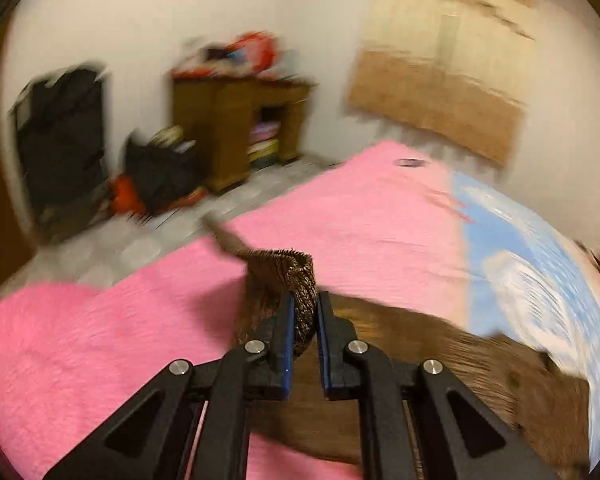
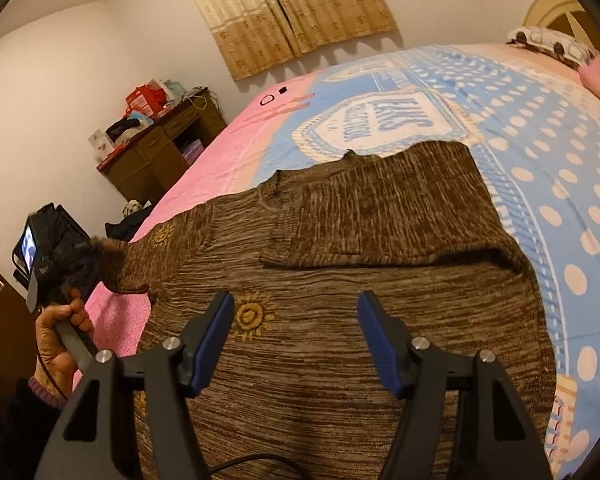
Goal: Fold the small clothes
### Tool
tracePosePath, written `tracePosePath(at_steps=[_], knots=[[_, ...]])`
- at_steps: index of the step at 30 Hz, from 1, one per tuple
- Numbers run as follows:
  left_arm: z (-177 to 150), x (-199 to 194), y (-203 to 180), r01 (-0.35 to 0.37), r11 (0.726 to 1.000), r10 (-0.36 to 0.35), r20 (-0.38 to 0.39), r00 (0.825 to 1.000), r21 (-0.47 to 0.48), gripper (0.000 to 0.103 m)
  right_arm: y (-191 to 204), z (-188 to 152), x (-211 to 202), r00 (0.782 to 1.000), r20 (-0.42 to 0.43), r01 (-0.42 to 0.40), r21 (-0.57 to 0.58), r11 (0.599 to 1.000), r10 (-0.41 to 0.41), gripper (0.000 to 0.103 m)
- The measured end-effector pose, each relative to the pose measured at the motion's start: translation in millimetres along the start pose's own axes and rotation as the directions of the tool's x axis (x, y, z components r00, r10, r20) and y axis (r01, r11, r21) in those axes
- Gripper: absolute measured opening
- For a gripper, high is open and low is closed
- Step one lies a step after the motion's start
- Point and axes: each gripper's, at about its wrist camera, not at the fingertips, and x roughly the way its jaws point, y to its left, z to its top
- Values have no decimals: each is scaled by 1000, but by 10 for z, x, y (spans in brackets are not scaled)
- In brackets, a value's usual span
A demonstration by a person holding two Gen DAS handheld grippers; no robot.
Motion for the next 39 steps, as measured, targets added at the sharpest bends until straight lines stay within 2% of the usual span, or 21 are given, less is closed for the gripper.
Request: tracePosePath(at_steps=[2,4,7,11,14,17,19,20,21,22,24,25,27,28,29,30,32,34,35,38,39], knots=[[-87,-131,-501,64,991,-68,36,997,114,10,-26,4,-1,1000,2,4,9,1000,-4,68],[-203,-204,-915,134,973,-142,31,989,187,10,-57,7,-3,1000,5,6,20,1000,-6,68],[-513,-242,-1530,224,932,-230,-13,973,284,10,-139,8,-15,1000,10,20,41,999,-21,68],[-975,-186,-2123,305,874,-285,-110,952,379,10,-302,-11,-59,999,17,44,70,997,-45,68],[-1173,-165,-2220,302,843,-263,-149,953,444,10,-476,-12,-77,998,6,64,104,992,-65,68],[-1103,-149,-2102,378,828,-293,-255,922,415,13,-587,-15,-91,998,-5,67,126,990,-67,68],[-1060,-183,-1983,440,821,-314,-356,880,364,27,-631,-7,-83,998,-8,64,136,989,-63,68],[-1040,-231,-1877,467,819,-331,-391,859,334,40,-647,10,-83,998,-7,59,144,988,-58,68],[-1096,-337,-1754,477,820,-346,-389,853,316,52,-661,44,-90,998,-1,55,154,987,-55,68],[-1078,-427,-1602,476,825,-359,-367,858,306,57,-666,74,-100,999,6,52,157,986,-54,68],[-1140,-644,-1297,459,836,-378,-292,878,299,72,-645,110,-111,999,19,48,146,988,-51,68],[-1143,-705,-1148,444,847,-377,-258,889,291,75,-624,152,-99,998,24,47,133,990,-51,68],[-1137,-708,-887,370,891,-325,-198,925,265,81,-550,263,-54,999,29,43,96,994,-46,68],[-1131,-649,-790,327,913,-285,-191,939,244,81,-508,319,-17,999,31,35,77,996,-37,69],[-1123,-531,-698,283,936,-238,-217,947,209,81,-428,406,58,999,32,21,43,999,-23,72],[-1127,-421,-619,259,951,-212,-248,945,172,81,-359,469,132,999,32,13,10,1000,-13,74],[-1159,-290,-506,229,966,-191,-263,946,122,81,-143,606,391,1000,10,-9,-105,994,11,78],[-1221,-251,-482,176,974,-136,-248,959,145,81,49,657,635,1000,-21,-2,-210,978,-3,78],[-1271,-212,-486,158,974,-114,-256,960,160,81,204,672,811,999,-32,15,-294,956,-26,78],[-1316,-225,-482,151,976,-110,-243,964,155,81,481,694,1178,994,-7,92,-447,890,-107,76],[-1325,-228,-493,147,976,-105,-243,964,160,81,559,699,1329,993,-27,86,-490,867,-113,76]])
